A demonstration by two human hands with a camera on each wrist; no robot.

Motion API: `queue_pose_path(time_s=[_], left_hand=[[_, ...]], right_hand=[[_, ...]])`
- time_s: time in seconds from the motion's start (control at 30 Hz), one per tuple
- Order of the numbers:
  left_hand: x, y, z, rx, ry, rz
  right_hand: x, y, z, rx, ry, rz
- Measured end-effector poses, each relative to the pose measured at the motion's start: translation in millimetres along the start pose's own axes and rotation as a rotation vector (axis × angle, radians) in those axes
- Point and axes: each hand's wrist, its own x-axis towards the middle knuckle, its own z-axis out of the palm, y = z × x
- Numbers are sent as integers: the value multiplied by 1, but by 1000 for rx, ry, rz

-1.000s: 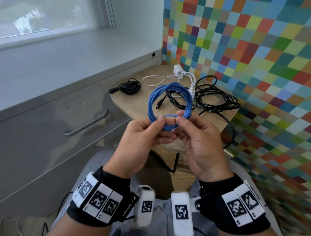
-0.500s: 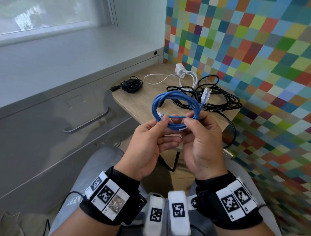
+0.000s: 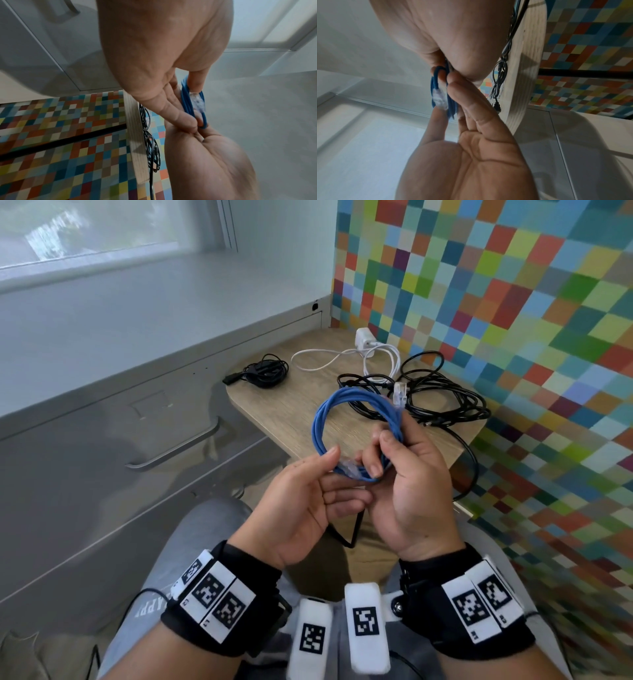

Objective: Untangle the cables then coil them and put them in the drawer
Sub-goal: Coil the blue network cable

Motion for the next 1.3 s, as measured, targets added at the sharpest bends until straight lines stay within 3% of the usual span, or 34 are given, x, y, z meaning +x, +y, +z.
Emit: queue_pose_path(time_s=[0.1, 0.33, 0.73, 0.97, 1.3], left_hand=[[1, 1, -1, 18, 5, -2], [-1, 14, -5, 165, 59, 161], [1, 21, -13, 271, 162, 245], [5, 28, -24, 342, 314, 332], [33, 44, -68, 371, 579, 440]], right_hand=[[0, 0, -4, -18, -35, 11], [2, 7, -12, -308, -15, -102], [8, 12, -21, -340, 19, 2], [5, 11, -17, -424, -33, 28], [8, 16, -19, -478, 26, 21]])
